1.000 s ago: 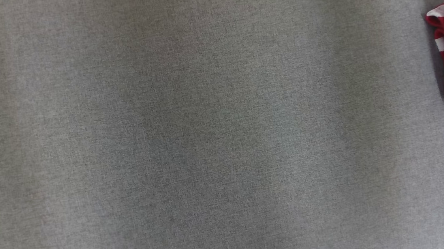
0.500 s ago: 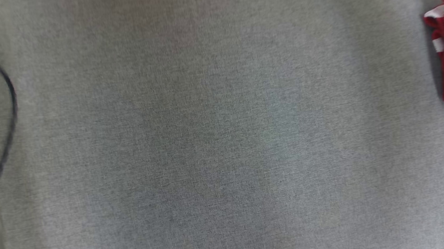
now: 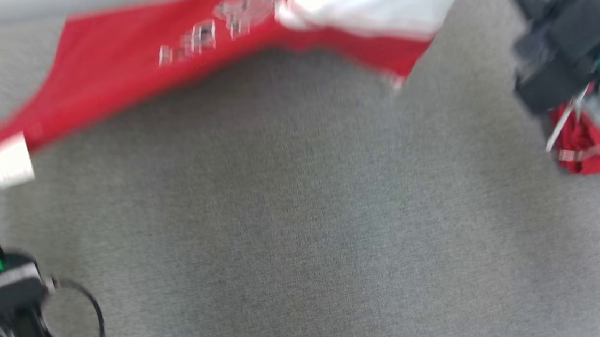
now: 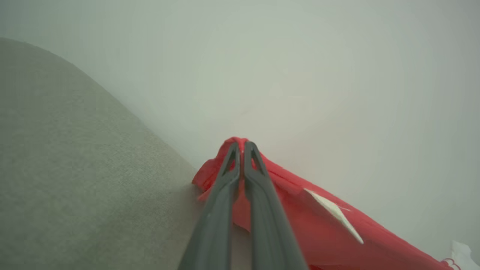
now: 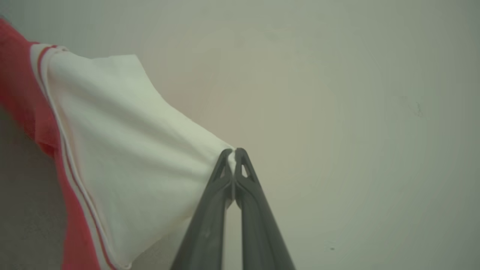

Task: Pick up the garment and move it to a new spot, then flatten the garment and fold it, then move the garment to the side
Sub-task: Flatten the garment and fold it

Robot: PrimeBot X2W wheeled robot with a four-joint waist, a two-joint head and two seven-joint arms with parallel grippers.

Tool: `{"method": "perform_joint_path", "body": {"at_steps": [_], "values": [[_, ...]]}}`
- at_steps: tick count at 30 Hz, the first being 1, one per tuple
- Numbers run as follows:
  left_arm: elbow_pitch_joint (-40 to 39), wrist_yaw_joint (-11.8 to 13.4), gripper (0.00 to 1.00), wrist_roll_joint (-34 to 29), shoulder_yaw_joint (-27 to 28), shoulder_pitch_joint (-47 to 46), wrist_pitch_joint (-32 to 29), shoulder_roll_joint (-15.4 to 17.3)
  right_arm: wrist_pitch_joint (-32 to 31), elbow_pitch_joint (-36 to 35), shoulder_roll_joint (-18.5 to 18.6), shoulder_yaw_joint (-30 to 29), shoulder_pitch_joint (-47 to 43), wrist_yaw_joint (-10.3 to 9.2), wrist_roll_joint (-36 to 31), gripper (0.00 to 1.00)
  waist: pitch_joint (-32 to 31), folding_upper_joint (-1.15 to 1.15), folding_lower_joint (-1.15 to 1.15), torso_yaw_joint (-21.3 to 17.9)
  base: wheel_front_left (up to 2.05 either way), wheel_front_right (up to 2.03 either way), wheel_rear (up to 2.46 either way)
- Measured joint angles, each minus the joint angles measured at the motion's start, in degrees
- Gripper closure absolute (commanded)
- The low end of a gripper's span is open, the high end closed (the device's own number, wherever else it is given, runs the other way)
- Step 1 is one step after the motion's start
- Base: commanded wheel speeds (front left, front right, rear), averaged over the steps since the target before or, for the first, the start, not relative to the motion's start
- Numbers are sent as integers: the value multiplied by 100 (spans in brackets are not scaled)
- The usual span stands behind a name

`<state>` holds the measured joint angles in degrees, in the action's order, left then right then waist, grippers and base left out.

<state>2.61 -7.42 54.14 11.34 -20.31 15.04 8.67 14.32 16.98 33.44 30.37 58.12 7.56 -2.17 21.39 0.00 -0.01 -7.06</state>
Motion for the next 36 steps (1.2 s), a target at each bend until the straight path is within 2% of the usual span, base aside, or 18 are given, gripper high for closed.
{"method": "perform_joint_path", "body": {"at_steps": [5, 10, 14, 17, 22, 29, 36], "values": [[-334, 1, 100, -43, 130, 853, 1, -328, -375, -277, 274, 419, -650, 0, 402, 100, -433, 0, 0, 49, 0, 0, 0], [-355, 1, 100, -318, -283, 1454, 0, -444, -1285, -764, 792, 697, -1533, 0, 1303, 100, -791, -1, -1, 157, 0, 0, 0], [-166, 3, 100, -803, -600, 2000, 1, -438, -2076, -1363, 1063, 397, -2331, 0, 2034, 100, -1006, -1, -1, 265, 0, 0, 0], [52, 157, 100, -1184, -738, 2303, 0, -399, -2570, -1795, 1094, -37, -2984, 0, 2352, 100, -1113, -1, -1, 331, 0, 0, 0], [304, 391, 100, -1591, -878, 2502, 0, -302, -3674, -2356, 769, -764, -4317, 0, 3010, 100, -1210, -1, 0, 394, 0, 0, 0], [341, 576, 100, -1762, -913, 2507, -9, -259, -5531, -3378, 172, -1757, -5755, 0, 3281, 100, -1204, 0, 1, 356, 0, 0, 0], [242, 786, 100, -1886, -889, 2771, -137, -143, -6795, -4020, -349, -2220, -6550, -1, 3463, 100, -1200, 0, 1, 343, 0, 0, 0]]}}
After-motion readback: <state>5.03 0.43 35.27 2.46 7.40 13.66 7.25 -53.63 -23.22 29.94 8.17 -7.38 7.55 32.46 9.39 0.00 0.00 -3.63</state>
